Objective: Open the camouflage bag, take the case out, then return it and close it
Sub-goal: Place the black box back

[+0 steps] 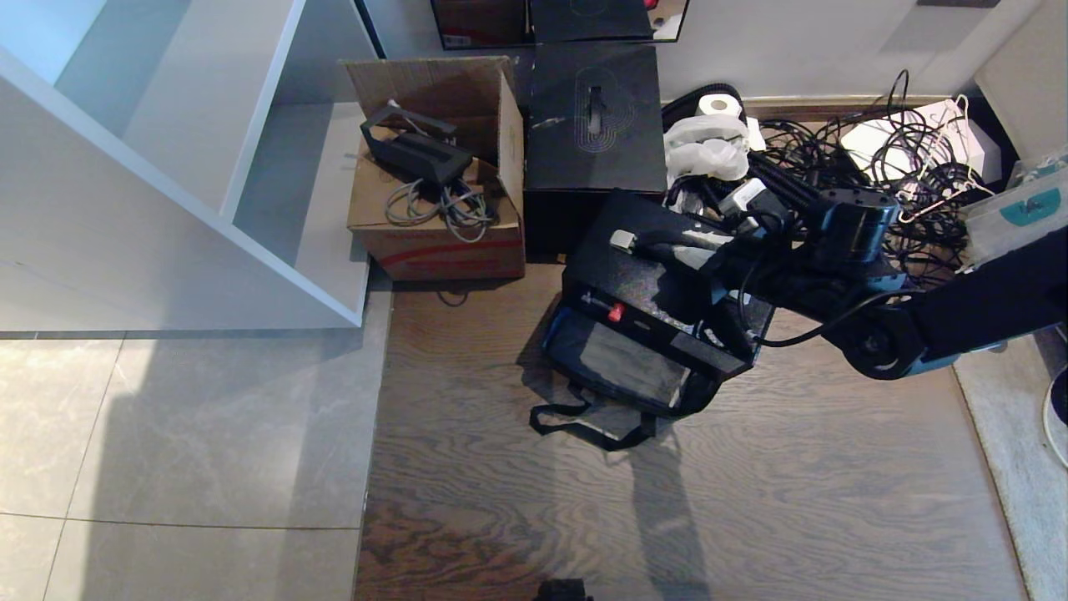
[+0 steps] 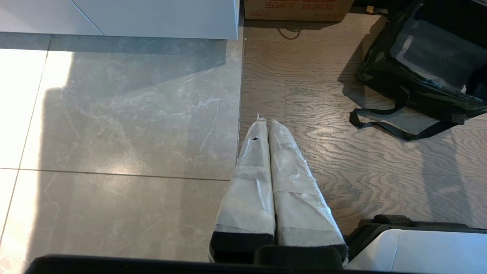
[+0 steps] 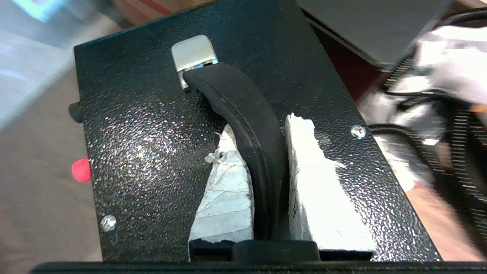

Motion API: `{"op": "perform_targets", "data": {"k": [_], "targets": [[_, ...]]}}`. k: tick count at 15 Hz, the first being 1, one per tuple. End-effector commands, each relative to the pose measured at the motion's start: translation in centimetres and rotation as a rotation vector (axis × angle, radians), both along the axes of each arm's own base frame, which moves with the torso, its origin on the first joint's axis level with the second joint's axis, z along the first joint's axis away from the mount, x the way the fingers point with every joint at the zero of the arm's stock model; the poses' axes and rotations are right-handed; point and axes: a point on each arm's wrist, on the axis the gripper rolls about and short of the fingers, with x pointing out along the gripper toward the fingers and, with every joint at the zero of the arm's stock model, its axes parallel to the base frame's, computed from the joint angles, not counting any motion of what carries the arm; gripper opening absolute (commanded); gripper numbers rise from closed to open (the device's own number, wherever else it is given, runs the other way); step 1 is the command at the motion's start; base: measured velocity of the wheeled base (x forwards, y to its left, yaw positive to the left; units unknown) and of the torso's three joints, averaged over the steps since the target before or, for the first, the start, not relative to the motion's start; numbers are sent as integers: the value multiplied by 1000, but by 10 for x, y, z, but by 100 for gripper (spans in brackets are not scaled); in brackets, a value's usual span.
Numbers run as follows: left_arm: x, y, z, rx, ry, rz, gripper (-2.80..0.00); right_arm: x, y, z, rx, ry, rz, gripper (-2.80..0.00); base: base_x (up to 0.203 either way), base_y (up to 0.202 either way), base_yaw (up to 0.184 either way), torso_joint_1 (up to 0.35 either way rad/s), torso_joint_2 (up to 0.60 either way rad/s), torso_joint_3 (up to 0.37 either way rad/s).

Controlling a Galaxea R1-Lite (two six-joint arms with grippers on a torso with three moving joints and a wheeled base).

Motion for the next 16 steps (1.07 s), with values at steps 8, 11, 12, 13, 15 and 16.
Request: {"op": "perform_targets", "data": {"k": [8,11,12,13,15,16], "targets": [[0,0,0,-1,-1,0,-280,-8,2,-17,50,50,160,-280,0,0,0,0,0,0],[0,0,0,-1,-2,0,-280,-3,-1,-26,70,92,164,-280,0,0,0,0,0,0],[0,0,0,1,-1,0,-280,-1,-3,-29,75,105,159,-280,0,0,0,0,0,0],[0,0,0,-1,-1,0,-280,2,-7,-33,77,111,148,-280,0,0,0,0,0,0],[0,0,0,0,-1,0,-280,6,-13,-38,82,115,151,-280,0,0,0,0,0,0],[0,0,0,-1,-1,0,-280,7,-16,-40,80,116,164,-280,0,0,0,0,0,0]]}}
